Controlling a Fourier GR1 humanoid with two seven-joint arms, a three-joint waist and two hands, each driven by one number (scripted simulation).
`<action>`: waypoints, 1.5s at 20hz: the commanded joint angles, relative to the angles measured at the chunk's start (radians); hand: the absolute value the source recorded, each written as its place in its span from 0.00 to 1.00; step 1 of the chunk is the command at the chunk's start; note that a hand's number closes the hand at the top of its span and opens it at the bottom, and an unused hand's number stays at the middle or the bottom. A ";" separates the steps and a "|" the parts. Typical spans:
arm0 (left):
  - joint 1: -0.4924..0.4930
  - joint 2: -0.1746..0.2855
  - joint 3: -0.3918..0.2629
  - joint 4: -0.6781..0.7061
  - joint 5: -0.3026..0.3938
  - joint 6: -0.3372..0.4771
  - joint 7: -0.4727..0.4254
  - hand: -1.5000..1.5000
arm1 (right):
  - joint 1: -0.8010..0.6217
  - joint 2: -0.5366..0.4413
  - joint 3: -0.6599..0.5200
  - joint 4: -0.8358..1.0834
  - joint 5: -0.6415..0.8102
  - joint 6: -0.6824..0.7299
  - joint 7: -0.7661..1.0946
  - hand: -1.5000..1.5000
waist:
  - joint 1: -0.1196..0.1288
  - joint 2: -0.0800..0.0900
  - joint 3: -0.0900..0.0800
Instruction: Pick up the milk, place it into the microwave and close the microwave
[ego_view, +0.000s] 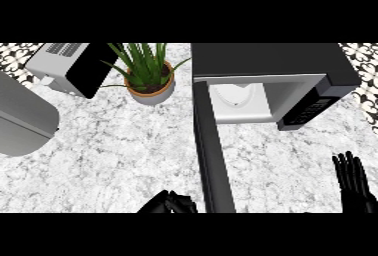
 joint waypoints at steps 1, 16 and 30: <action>-0.033 -0.107 -0.078 0.154 -0.067 0.043 -0.059 1.00 | 0.143 -0.007 0.004 -0.205 -0.079 0.107 0.024 0.00 | 0.009 0.003 0.000; -0.504 -0.146 -0.384 0.437 0.248 0.432 0.037 1.00 | 0.291 -0.087 0.041 -0.617 -0.282 0.193 0.241 0.00 | -0.060 0.017 -0.002; -0.663 -0.146 -0.306 0.381 0.521 0.659 -0.072 0.00 | 0.253 -0.180 0.013 -0.741 -0.354 0.203 0.332 0.00 | -0.174 0.046 -0.009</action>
